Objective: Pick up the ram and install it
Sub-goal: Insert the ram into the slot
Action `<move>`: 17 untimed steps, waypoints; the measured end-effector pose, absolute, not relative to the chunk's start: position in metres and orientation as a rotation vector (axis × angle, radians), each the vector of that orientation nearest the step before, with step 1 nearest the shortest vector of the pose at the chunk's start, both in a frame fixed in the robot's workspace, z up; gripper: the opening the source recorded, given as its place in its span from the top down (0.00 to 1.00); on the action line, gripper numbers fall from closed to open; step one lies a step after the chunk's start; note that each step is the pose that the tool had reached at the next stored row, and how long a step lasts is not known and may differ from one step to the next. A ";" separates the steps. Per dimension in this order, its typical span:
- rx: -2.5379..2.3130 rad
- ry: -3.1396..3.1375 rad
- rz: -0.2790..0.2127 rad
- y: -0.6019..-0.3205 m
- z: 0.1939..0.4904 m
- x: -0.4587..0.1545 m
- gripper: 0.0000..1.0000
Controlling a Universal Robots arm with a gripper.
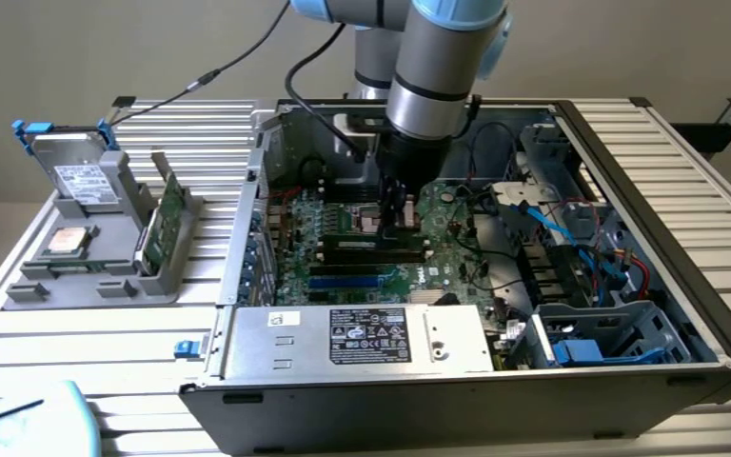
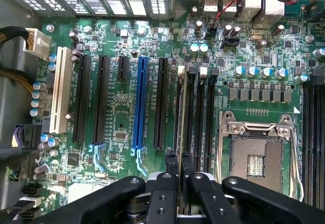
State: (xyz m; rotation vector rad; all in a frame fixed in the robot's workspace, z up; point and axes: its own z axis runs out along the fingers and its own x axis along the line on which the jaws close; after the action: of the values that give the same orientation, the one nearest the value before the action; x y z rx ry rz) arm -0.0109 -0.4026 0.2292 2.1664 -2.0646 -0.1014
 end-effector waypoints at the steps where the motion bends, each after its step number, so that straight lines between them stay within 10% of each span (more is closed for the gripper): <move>1: 2.167 -2.064 -0.102 -0.403 0.229 -0.011 0.86; 17: 2.170 -2.058 -0.100 -0.403 0.226 -0.009 0.86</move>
State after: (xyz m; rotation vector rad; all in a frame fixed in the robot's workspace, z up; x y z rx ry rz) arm -0.0092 -0.4029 0.2263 2.1703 -2.0577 -0.0999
